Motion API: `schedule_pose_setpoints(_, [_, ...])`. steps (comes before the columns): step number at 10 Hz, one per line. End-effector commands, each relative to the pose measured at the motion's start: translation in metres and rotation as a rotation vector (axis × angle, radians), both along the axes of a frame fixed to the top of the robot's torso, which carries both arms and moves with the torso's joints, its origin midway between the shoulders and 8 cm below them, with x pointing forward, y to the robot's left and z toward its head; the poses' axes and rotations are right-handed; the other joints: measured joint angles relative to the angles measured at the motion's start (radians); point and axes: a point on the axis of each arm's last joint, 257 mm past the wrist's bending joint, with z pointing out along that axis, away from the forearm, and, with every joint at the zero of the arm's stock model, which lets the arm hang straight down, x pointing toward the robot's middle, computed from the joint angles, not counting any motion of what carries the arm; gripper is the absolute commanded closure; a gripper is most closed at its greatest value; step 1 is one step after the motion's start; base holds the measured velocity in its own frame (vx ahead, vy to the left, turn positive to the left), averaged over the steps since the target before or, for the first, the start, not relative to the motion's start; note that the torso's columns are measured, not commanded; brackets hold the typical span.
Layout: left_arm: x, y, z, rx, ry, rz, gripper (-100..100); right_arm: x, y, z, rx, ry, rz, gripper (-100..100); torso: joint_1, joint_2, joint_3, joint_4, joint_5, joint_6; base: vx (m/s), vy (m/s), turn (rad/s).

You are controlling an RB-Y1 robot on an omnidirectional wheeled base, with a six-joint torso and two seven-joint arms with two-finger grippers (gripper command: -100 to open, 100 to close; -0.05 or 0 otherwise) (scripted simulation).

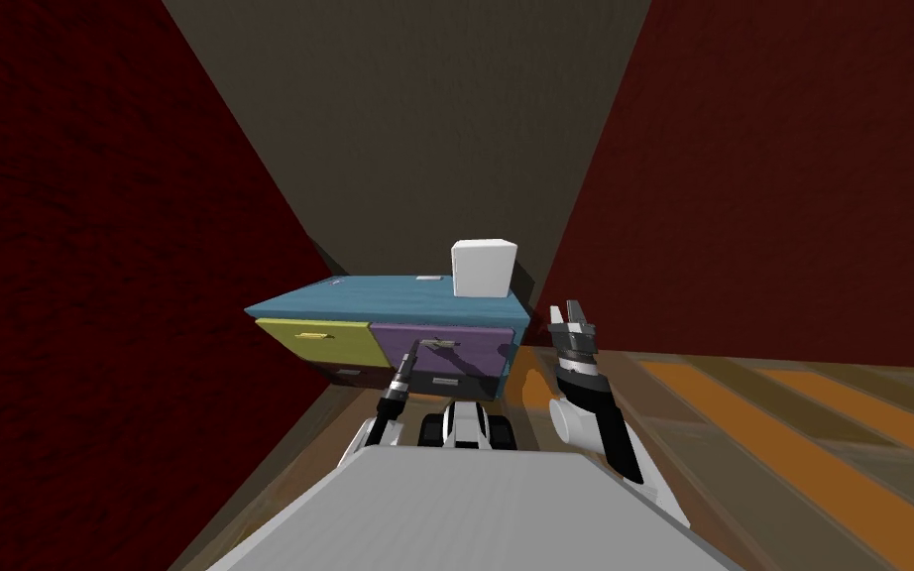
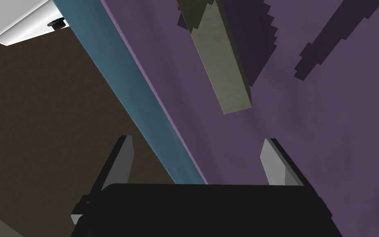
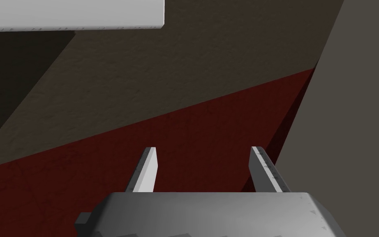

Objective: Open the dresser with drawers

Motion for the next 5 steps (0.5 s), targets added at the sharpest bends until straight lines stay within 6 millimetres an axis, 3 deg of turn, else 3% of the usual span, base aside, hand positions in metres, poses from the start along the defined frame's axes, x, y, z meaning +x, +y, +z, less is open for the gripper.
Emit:
schedule_pose_setpoints(1, [-0.004,-0.006,-0.027,-0.004,0.055,-0.002,-100,0.000,0.000,0.000,0.000,0.000,0.000,0,0.000,0.000,0.000,0.000,0.000,0.000,0.015,-0.007,-0.029])
schedule_pose_setpoints(5, [-0.007,-0.020,-0.056,-0.035,0.113,0.001,-100,0.000,0.000,0.000,0.000,0.000,0.000,0,0.000,0.000,0.000,0.000,0.000,0.000,0.013,-0.006,-0.019])
